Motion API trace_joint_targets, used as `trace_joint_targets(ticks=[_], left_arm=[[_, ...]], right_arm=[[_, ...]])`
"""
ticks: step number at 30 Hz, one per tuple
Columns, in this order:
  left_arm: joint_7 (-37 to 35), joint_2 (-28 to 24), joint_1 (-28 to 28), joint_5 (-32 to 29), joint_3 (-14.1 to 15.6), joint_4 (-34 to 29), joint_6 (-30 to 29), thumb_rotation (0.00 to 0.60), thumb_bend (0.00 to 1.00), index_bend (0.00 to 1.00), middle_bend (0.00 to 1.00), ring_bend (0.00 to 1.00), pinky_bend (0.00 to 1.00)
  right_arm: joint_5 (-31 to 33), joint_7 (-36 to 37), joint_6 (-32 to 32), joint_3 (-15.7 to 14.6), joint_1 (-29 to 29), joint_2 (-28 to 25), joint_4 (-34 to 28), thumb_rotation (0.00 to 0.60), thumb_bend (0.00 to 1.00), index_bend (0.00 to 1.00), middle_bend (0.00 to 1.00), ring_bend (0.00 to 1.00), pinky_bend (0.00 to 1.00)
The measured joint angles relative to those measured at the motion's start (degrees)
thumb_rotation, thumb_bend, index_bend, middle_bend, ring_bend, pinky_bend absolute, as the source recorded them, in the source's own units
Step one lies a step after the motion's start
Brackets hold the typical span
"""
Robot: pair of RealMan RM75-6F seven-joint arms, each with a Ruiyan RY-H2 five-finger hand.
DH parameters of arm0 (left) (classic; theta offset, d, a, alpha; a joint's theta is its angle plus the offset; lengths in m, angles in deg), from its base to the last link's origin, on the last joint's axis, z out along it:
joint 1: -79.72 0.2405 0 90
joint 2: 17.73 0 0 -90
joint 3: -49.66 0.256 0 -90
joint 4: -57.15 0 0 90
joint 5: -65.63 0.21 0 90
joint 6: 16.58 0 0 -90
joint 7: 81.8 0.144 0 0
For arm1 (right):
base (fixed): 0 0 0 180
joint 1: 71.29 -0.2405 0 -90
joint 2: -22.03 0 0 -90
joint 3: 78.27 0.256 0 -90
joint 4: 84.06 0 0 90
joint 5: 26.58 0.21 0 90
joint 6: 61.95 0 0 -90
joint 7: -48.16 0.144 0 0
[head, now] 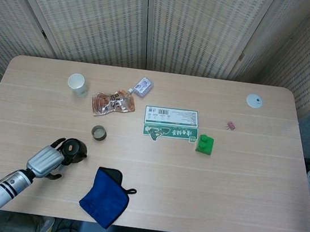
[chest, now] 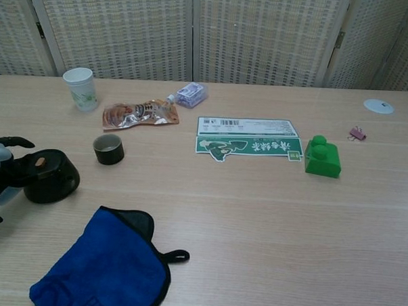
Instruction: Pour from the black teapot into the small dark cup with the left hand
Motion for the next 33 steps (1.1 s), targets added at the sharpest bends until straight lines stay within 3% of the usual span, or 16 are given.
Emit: trace_joint_targets(ticks=[8,33], left_arm=[[-2.3,-0.1,-1.5,-0.8,-1.6,0.1,0.5,0.600,0.21,0.85,0.89,0.76,0.01],[-4.7,-0.4,-3.3,-8.3,-7.4,-1.4,2.1,0.600,0.05,0.91,0.95,0.82,0.01]], right_arm=[[0.4,0.7,0.0,0.2,0.0,0.2,0.6,0.600,0.17,0.19,0.22,0.18,0.25],[2.3,1.9,1.1,1.1,-0.5,1.2,2.7,0.600,0.17,0.19,0.22,0.18,0.22]])
